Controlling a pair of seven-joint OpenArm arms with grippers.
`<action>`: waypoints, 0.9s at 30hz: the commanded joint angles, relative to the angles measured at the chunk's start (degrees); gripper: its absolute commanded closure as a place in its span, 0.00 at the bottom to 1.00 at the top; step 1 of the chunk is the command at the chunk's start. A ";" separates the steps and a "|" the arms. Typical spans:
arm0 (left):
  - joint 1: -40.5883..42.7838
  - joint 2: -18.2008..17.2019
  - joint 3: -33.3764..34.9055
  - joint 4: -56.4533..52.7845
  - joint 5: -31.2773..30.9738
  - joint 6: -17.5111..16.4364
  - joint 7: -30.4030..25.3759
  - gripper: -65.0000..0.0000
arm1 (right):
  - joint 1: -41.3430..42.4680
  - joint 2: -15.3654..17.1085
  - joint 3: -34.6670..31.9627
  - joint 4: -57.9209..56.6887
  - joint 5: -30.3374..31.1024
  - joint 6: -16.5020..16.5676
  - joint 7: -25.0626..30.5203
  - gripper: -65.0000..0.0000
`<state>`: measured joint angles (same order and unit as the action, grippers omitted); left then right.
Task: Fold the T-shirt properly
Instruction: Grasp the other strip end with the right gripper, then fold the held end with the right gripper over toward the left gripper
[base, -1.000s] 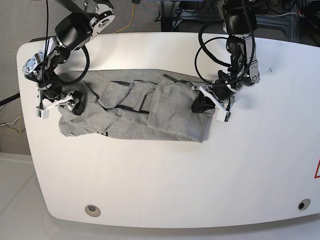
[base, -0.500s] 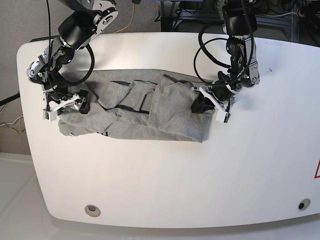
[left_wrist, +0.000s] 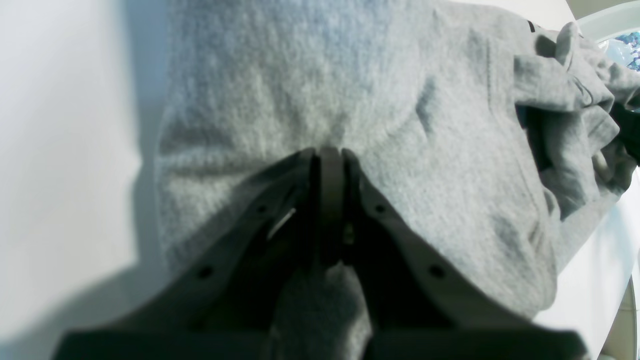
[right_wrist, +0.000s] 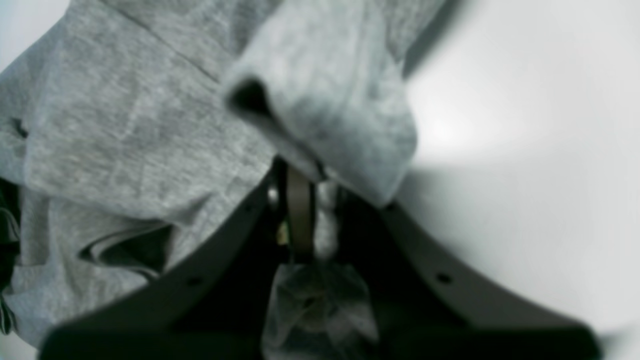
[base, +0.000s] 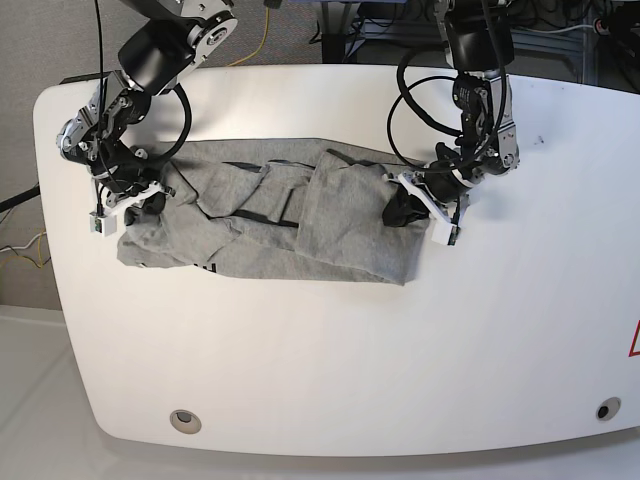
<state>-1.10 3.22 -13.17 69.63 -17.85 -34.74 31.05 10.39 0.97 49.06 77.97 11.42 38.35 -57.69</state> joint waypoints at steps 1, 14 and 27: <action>0.62 -0.28 0.11 -0.66 5.14 2.17 5.13 0.98 | 0.20 0.21 -1.63 0.31 -1.44 -0.33 -2.13 1.00; 0.71 -0.28 0.03 -0.66 5.14 2.17 5.13 0.98 | -0.85 -1.46 -10.68 12.44 -1.18 -0.41 -4.95 1.00; 0.80 -0.28 0.03 -0.66 5.05 2.17 5.13 0.98 | -0.33 -3.48 -17.89 22.38 -1.00 -0.41 -10.40 1.00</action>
<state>-1.04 3.27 -13.19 69.63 -17.87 -34.74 30.94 9.45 -2.87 32.25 98.83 9.45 37.56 -68.69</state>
